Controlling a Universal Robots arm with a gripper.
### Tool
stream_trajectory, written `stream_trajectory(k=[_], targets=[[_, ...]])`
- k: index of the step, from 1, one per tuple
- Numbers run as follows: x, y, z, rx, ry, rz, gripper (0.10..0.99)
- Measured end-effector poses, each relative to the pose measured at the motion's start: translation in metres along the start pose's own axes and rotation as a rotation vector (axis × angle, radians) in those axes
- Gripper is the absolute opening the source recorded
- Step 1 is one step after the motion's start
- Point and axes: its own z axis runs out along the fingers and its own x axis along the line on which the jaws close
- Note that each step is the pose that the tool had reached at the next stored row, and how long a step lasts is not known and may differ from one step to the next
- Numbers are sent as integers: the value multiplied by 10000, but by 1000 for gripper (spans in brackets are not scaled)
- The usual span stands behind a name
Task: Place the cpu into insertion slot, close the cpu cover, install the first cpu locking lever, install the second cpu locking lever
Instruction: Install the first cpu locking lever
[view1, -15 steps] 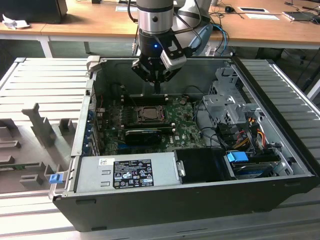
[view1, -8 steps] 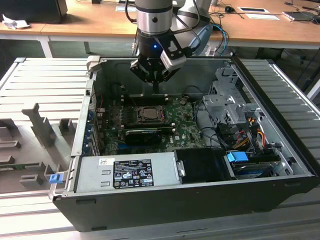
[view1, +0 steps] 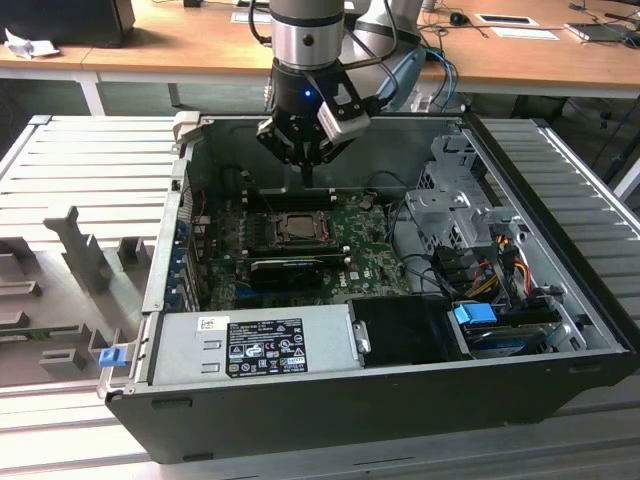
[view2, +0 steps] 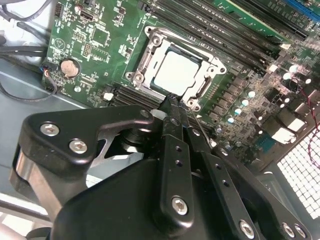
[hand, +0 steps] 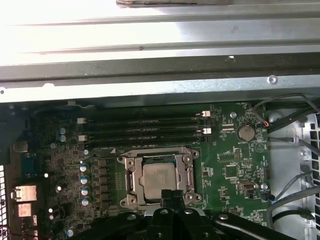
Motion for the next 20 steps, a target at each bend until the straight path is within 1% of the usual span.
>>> stream_trajectory(k=[7, 8, 10, 12, 14, 15, 17, 20], targets=[[59, -10, 8, 0, 7, -1, 106], [82, -14, 10, 0, 9, -2, 106], [170, -21, 25, -2, 24, -3, 106], [208, -24, 44, -2, 67, -31, 106], [246, -28, 83, -7, 124, -188, 106], [253, -29, 89, -8, 129, -194, 106], [295, -35, 96, -9, 129, -206, 106], [321, -37, 103, -8, 130, -211, 106]])
